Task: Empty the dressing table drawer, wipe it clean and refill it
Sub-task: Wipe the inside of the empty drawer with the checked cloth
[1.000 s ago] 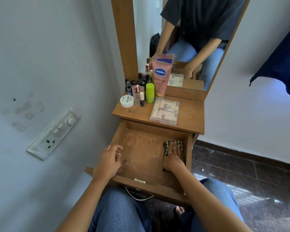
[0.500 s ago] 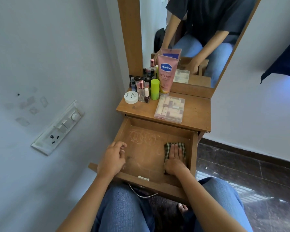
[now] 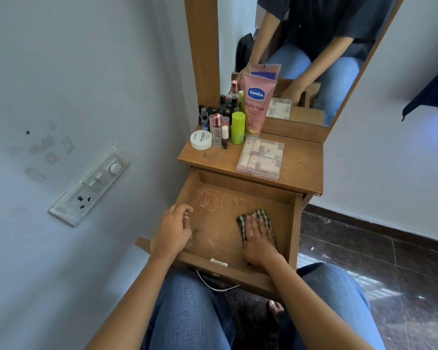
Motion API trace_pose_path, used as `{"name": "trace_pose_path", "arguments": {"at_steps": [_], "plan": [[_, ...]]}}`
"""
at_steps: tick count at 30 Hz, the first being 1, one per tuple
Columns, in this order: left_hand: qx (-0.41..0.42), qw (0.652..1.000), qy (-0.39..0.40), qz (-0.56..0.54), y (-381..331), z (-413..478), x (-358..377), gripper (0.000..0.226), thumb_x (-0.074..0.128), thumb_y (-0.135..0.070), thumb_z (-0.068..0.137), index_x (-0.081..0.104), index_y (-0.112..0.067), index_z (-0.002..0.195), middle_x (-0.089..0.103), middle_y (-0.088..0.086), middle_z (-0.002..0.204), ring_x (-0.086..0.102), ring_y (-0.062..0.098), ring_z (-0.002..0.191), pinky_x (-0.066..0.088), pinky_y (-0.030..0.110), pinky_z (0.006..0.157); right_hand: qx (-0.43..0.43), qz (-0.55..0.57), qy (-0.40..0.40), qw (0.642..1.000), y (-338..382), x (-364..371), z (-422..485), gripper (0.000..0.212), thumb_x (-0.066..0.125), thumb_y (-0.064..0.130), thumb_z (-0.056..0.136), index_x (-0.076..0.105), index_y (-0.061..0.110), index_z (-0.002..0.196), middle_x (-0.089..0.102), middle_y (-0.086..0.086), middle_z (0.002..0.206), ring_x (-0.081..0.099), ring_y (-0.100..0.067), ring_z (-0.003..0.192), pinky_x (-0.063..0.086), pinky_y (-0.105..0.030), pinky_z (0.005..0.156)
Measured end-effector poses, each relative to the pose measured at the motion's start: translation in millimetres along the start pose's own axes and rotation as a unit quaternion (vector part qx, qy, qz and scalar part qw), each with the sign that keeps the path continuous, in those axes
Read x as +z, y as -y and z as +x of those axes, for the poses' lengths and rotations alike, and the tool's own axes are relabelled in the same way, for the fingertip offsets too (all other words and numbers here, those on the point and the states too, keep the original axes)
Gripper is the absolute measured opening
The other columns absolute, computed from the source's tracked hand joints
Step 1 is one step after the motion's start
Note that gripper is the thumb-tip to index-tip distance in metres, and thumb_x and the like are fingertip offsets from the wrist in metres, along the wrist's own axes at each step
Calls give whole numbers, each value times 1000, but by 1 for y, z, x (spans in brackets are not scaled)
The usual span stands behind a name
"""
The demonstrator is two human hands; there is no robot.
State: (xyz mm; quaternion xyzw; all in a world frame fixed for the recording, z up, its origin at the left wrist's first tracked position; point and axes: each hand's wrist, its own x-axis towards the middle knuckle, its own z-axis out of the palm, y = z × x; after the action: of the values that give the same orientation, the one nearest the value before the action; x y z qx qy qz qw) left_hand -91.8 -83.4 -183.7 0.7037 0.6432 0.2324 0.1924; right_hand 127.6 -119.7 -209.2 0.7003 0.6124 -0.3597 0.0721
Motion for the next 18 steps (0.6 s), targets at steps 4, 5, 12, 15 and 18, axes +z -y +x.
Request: {"name": "trace_pose_path", "arguments": {"at_steps": [4,5,12,15,18], "plan": [[-1,1000,-8,-21,0,-1,-2,27,46,-3,89,61,-19,106,54,-9,101,56,9,92,45,23,76,31,-9,47,998,-9,-12,1,81,36,13,96,-27,13,146,-37,-2,151,-30,-25,141,-13,-45,115],[-3,1000,-8,-19,0,-2,-1,27,45,-3,89,61,-19,106,54,-9,101,56,9,92,44,22,75,46,-6,45,998,-11,-17,4,81,36,11,95,-27,13,146,-37,-1,151,-30,-24,141,-12,-45,115],[0,1000,-11,-1,-1,-1,2,27,46,-4,89,60,-20,105,57,-6,104,57,11,93,52,30,74,22,-22,-5,999,-3,-40,29,79,34,9,94,-26,14,147,-36,-1,152,-29,-24,142,-14,-43,115],[-4,1000,-9,-1,-2,-1,1,28,46,-3,89,60,-20,106,57,-6,104,56,11,92,48,25,72,-24,-58,-4,998,3,-31,28,81,35,4,93,-25,13,147,-35,-4,152,-29,-27,141,-14,-44,114],[-8,1000,-3,3,-1,-2,0,29,46,-3,89,60,-21,106,56,-7,103,55,9,93,45,23,72,-71,-73,7,995,10,-14,20,73,30,9,97,-22,12,148,-31,-5,154,-28,-28,142,-12,-46,115]]}}
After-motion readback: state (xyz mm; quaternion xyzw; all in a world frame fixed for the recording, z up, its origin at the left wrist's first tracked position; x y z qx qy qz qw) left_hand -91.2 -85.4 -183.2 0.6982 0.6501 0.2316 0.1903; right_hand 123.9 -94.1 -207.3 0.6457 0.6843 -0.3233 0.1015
